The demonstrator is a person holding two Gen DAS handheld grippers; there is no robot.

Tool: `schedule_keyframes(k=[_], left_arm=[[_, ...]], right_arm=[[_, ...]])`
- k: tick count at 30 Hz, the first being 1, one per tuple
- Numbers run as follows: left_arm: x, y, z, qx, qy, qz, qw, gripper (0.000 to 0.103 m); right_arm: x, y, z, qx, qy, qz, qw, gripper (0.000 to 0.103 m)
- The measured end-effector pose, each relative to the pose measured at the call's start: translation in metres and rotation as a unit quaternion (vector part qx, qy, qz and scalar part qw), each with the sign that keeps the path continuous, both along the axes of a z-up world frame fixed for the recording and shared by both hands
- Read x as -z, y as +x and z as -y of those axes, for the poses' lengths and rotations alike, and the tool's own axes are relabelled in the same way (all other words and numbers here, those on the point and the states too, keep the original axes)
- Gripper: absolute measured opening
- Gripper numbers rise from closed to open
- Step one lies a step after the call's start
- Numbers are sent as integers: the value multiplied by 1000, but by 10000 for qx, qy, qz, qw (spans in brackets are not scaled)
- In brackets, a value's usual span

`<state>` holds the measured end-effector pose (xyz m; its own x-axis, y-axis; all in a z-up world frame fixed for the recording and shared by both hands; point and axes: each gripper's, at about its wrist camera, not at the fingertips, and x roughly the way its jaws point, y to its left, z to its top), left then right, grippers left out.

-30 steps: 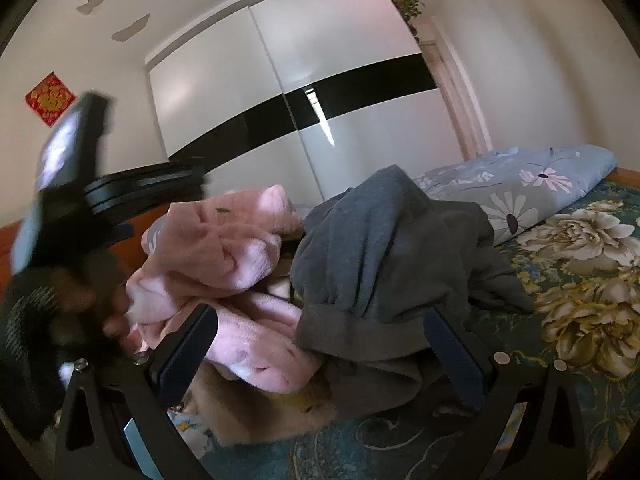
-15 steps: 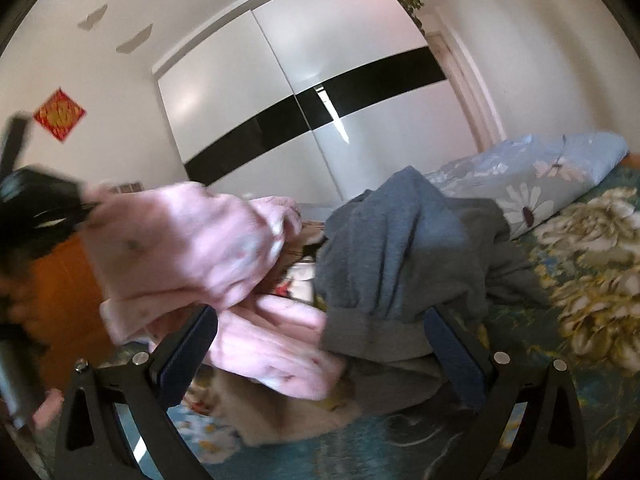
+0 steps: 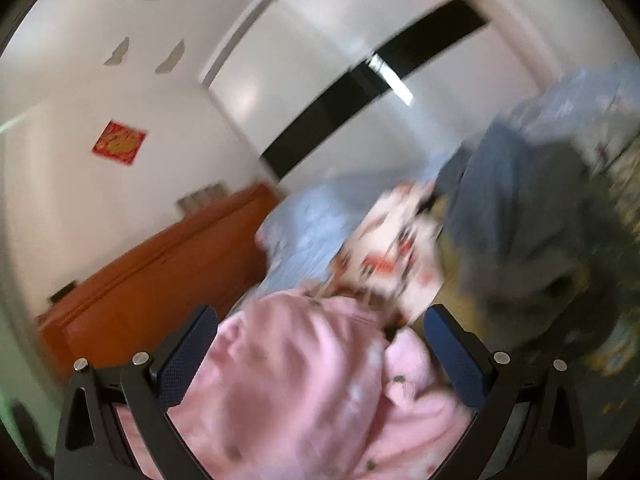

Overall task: Fold clothes
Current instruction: 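Grasp the fluffy pink garment with the left gripper while the right gripper grasps it too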

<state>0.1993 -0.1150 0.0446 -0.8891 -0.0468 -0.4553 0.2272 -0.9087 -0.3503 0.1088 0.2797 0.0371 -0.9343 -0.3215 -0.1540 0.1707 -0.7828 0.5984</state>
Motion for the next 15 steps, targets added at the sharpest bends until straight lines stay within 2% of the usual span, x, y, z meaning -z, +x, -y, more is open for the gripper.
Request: schedule_keyframes(k=[3, 5, 7, 10, 11, 15], left_arm=[[38, 25, 34, -361, 292, 242, 9986, 13], [55, 36, 50, -520, 418, 305, 9973, 13], [73, 44, 66, -674, 712, 378, 9945, 13], [90, 40, 78, -606, 1078, 314, 9918, 13], [92, 38, 76, -517, 1015, 285, 9931, 13], [76, 21, 75, -147, 609, 176, 9979, 15]], right_arm=[[21, 1, 19, -407, 86, 428, 9982, 103], [40, 5, 34, -662, 182, 817, 9943, 103], [54, 12, 51, -1008, 214, 1095, 9886, 103], [61, 12, 72, -1343, 532, 1254, 9815, 103], [59, 10, 82, -1470, 695, 1282, 9783, 103], [52, -10, 98, -1605, 673, 1429, 9743, 103]])
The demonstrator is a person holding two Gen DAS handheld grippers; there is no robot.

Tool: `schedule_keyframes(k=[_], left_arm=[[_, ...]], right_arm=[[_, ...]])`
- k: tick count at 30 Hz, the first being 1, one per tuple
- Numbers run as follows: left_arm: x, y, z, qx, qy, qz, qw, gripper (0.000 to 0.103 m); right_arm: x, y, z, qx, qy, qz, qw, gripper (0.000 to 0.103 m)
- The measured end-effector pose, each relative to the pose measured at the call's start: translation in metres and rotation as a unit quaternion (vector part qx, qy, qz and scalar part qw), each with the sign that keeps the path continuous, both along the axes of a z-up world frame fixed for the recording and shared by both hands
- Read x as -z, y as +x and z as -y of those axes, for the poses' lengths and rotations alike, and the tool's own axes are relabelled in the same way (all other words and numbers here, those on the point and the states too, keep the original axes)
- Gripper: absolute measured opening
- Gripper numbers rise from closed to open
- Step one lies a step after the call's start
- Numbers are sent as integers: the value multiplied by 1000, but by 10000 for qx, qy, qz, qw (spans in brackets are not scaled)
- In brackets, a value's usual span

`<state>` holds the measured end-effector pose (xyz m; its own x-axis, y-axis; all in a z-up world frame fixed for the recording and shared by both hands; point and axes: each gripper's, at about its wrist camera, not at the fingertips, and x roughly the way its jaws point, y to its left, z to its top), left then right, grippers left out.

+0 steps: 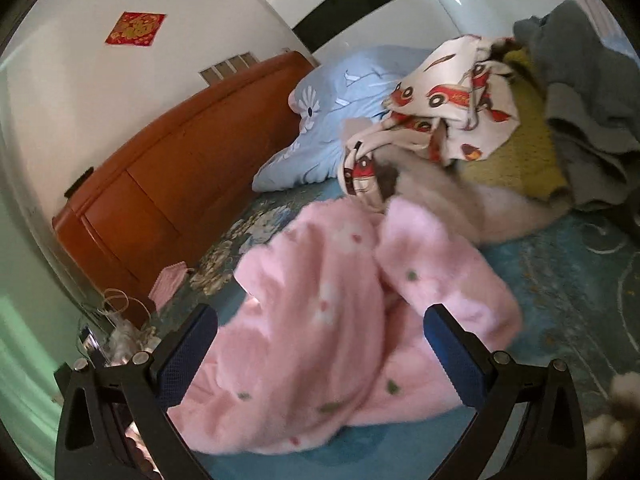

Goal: Fold clothes

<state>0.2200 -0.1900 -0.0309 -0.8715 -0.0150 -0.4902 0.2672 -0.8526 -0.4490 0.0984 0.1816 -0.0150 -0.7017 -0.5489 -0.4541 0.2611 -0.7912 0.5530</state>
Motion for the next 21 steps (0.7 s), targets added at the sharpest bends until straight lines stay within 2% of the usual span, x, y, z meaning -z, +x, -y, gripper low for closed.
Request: schedule_keyframes(k=[3, 5, 8, 10, 13, 17, 21], left_arm=[[-13, -17, 8, 379, -185, -90, 9991, 16], [-9, -18, 13, 519, -226, -144, 9983, 17], [-2, -17, 23, 693, -256, -235, 9970, 17], [5, -14, 29, 730, -221, -234, 9968, 17], [10, -13, 36, 695, -85, -139, 9974, 18], [9, -9, 47, 736, 294, -276, 9965, 23], [8, -4, 57, 628, 539, -328, 9960, 26]], right_arm=[[-7, -22, 12, 82, 329, 121, 9994, 103], [-4, -40, 19, 137, 511, 443, 9976, 99], [8, -59, 29, 161, 651, 934, 9934, 90], [15, -64, 38, 219, 861, 1135, 9896, 80], [28, -69, 53, 181, 995, 1376, 9853, 77], [48, -77, 60, 120, 427, 1902, 9807, 75], [56, -83, 61, 95, 111, 2141, 9767, 75]])
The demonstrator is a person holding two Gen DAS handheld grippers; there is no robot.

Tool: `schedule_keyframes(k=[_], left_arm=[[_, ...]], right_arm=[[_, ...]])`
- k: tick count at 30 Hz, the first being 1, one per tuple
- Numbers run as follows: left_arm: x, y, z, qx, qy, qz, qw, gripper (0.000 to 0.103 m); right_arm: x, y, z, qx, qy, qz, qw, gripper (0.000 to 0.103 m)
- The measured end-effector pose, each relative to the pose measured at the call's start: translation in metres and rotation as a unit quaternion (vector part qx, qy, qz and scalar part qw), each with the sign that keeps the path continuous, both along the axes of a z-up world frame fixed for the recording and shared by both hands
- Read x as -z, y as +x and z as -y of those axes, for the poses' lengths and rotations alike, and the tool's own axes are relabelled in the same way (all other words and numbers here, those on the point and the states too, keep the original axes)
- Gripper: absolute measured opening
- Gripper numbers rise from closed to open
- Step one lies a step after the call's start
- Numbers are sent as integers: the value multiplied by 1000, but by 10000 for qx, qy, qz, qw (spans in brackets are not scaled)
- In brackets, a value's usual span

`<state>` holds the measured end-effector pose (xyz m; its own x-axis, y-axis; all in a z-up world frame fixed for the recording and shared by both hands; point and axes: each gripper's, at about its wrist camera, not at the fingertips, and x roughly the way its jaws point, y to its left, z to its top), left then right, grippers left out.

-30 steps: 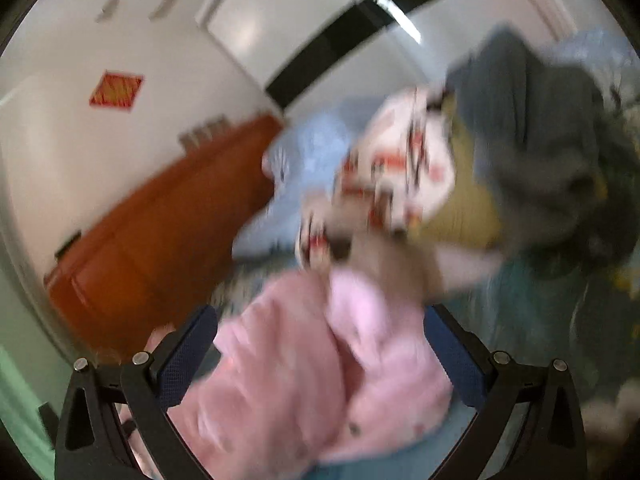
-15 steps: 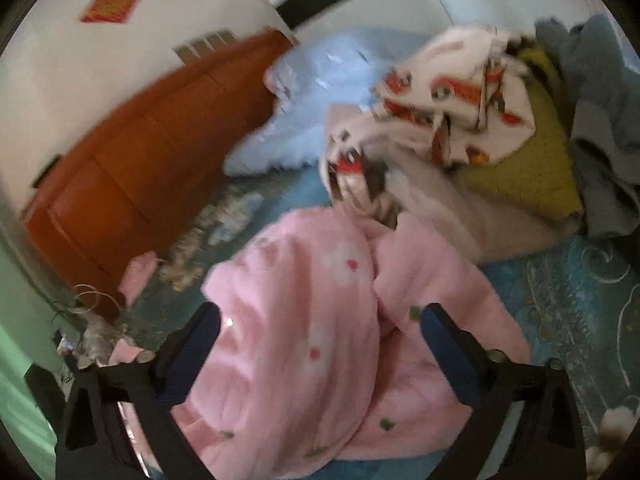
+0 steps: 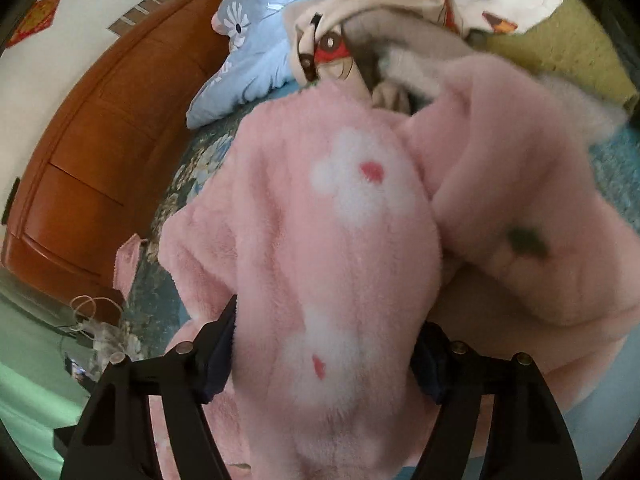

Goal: Fold clothes

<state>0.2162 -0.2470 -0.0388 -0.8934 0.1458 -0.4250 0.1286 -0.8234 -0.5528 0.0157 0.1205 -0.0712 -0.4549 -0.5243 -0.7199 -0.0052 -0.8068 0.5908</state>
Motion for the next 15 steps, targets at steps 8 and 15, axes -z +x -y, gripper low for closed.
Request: schedule_keyframes(k=[8, 15], left_arm=[[1, 10, 13, -228, 319, -41, 9992, 30], [4, 7, 12, -186, 285, 41, 9994, 38]], right_arm=[[14, 4, -12, 80, -639, 478, 9968, 75], [-4, 19, -28, 387, -777, 226, 9960, 50]])
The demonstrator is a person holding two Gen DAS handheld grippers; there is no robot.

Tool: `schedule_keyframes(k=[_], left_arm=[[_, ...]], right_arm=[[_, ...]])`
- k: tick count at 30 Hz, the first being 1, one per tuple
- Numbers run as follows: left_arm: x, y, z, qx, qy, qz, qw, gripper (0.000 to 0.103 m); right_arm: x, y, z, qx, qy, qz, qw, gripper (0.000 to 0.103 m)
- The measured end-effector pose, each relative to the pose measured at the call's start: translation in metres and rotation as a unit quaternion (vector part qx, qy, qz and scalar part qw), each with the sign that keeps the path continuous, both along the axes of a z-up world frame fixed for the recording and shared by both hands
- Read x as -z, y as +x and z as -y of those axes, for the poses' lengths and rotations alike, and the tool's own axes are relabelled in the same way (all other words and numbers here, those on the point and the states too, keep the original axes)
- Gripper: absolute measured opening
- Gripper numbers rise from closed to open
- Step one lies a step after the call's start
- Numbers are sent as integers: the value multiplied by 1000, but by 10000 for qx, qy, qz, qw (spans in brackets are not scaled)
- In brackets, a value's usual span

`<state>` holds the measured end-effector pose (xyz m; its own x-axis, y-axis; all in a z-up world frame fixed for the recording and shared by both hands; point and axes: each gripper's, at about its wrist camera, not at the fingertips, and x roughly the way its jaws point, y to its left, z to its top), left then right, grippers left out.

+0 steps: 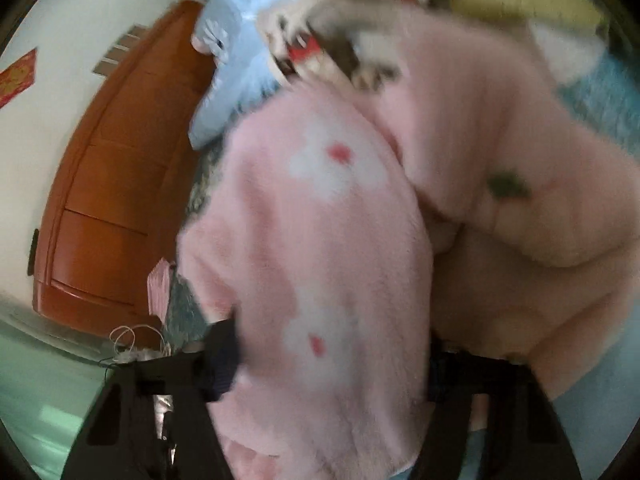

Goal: Fold clothes

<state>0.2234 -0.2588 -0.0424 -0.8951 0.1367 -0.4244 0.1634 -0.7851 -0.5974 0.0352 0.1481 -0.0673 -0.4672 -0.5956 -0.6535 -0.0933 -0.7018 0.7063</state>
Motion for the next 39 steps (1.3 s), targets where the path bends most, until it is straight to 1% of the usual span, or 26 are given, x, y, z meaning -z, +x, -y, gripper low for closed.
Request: schedule_keyframes(k=[1, 3, 5, 8, 12, 14, 17, 19, 21, 22, 25, 27, 30, 31, 32, 35, 38, 39], left_arm=[[0, 0, 0, -5, 12, 5, 10000, 39], [2, 1, 1, -16, 48, 14, 10000, 42], [2, 1, 2, 7, 90, 22, 10000, 43], [2, 1, 0, 86, 100, -2, 9999, 44], [1, 1, -5, 224, 104, -26, 9997, 49], [0, 1, -6, 299, 115, -39, 9995, 50], [0, 1, -11, 417, 125, -45, 9990, 51], [1, -1, -15, 510, 107, -4, 9986, 52], [2, -4, -21, 612, 57, 58, 9981, 52], [2, -5, -24, 654, 19, 87, 9978, 52], [4, -8, -36, 791, -147, 180, 9966, 53], [4, -10, -43, 859, -258, 233, 9957, 53], [3, -9, -52, 958, -362, 261, 9944, 54], [2, -8, -56, 962, -400, 263, 9942, 54], [1, -7, -59, 967, -438, 265, 9940, 54], [-6, -5, -74, 1005, -531, 296, 9931, 55], [-13, -2, -98, 1360, -429, 161, 9897, 58], [-14, -1, -106, 1468, -406, 135, 9882, 59]], right_arm=[[-8, 3, -1, 16, 65, -88, 9999, 33], [-28, 9, -3, 81, 419, -278, 9987, 20], [-55, 22, -6, 35, 639, -662, 9958, 17], [-90, 40, -9, 65, 609, -1095, 9921, 14], [-141, 78, -46, 440, 571, -1667, 9834, 12], [-163, 100, -71, 714, 675, -1944, 9760, 12], [-188, 145, -113, 1212, 928, -2296, 9612, 12], [-199, 175, -140, 1544, 1094, -2441, 9511, 12], [-206, 217, -169, 1928, 1370, -2551, 9375, 12], [-206, 230, -177, 2034, 1466, -2575, 9332, 12], [-191, 268, -210, 2449, 1829, -2374, 9221, 12], [-173, 281, -236, 2729, 1959, -2049, 9193, 12], [-136, 296, -275, 3140, 1957, -1391, 9186, 12], [-120, 300, -288, 3285, 1965, -1157, 9165, 12], [-112, 303, -295, 3367, 1924, -1046, 9158, 12], [-81, 307, -315, 3629, 1496, -688, 9172, 12], [-74, 302, -303, 3555, 1345, -816, 9213, 12], [-76, 299, -301, 3484, 1407, -896, 9224, 12]])
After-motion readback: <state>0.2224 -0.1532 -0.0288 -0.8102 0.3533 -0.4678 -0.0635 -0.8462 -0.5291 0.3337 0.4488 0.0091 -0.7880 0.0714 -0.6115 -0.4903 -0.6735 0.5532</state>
